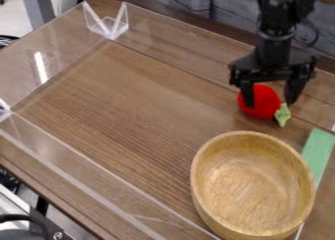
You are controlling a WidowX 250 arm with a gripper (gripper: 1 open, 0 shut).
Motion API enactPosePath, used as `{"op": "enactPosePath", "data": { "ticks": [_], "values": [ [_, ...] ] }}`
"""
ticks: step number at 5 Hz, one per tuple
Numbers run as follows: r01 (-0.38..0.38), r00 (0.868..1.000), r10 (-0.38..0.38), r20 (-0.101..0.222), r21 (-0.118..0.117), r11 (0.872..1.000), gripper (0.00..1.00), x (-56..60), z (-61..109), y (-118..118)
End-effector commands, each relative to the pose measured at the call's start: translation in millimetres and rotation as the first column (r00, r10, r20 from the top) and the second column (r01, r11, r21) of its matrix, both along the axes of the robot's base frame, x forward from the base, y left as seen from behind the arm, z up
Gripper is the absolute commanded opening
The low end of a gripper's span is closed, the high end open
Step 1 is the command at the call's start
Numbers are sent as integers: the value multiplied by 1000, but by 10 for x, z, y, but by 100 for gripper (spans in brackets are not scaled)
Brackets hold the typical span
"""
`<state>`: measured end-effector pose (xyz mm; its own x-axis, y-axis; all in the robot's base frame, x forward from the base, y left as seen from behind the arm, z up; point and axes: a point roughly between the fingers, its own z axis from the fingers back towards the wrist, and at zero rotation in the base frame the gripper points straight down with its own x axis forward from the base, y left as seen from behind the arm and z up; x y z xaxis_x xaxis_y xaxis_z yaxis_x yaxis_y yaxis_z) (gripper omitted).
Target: Move the red fruit to the left
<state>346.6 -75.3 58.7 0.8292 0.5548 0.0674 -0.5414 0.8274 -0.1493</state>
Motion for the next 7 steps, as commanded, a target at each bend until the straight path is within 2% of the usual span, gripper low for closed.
{"op": "enactPosePath", "data": {
  "ticks": [1, 3, 4, 5, 6, 7],
  "values": [
    [-30, 997, 31, 70, -8, 1000, 100, 85, 101, 3],
    [-54, 993, 55, 108, -8, 998, 100, 102, 75, -34],
    [-44, 991, 45, 128, -7, 999, 100, 96, 82, 22],
    [-30, 988, 32, 150, -17, 999, 100, 91, 144, 76],
    [-58, 983, 62, 172, -27, 998, 100, 91, 222, 62],
    [-79, 978, 81, 191, -19, 997, 100, 90, 273, 28]
  ]
}}
